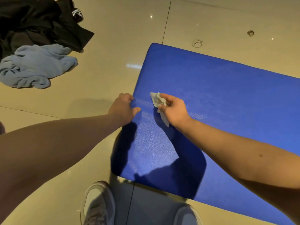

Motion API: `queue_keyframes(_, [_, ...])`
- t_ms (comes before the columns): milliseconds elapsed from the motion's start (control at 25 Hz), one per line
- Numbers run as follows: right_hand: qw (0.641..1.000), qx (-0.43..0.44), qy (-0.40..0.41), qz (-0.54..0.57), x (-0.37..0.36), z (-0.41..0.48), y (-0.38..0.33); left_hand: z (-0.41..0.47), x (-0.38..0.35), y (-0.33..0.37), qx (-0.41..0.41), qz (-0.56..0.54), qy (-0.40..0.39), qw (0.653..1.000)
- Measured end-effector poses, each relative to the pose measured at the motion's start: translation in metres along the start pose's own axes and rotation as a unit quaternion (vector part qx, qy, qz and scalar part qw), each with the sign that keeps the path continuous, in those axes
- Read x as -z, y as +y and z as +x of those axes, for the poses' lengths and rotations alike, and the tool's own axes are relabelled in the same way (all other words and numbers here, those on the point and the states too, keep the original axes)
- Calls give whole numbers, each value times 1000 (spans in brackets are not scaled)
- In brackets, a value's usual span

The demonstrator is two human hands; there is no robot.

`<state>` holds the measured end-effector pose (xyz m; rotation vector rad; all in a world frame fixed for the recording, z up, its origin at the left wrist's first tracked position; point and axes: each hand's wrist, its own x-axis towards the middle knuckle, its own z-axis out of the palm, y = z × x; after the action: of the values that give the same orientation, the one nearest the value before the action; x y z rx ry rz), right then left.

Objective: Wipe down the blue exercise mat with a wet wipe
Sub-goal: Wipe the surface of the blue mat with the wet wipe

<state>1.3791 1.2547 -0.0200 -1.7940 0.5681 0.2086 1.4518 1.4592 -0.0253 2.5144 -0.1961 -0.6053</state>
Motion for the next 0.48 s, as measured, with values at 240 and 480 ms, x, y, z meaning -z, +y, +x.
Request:
queue_keyframes(240, [990,-74,8,118,1,-22,-9,-25,-2,34,-44,-119,-39,991])
queue_keyframes(480, [994,-55,-17,87,-16,-42,-14,-49,-9,32,-48,-165,-88,981])
